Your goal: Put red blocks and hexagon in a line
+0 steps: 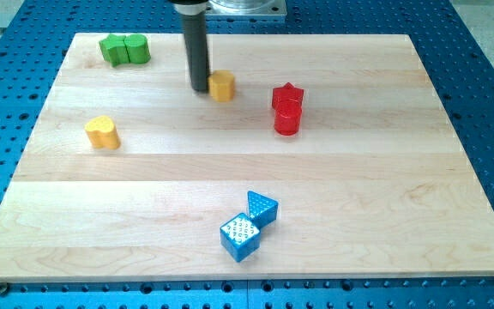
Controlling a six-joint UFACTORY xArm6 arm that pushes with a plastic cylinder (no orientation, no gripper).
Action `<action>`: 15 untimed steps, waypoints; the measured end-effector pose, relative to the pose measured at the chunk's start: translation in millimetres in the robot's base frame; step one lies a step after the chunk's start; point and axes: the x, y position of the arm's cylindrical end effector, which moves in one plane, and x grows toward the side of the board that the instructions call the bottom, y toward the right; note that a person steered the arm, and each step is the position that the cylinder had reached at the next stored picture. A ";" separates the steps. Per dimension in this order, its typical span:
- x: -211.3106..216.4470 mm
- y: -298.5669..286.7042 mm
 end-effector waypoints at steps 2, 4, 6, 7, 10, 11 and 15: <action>2.5 33.9; -4.9 28.7; 47.9 -7.2; 37.1 48.8; 9.1 79.0; 5.2 79.0; -2.8 98.1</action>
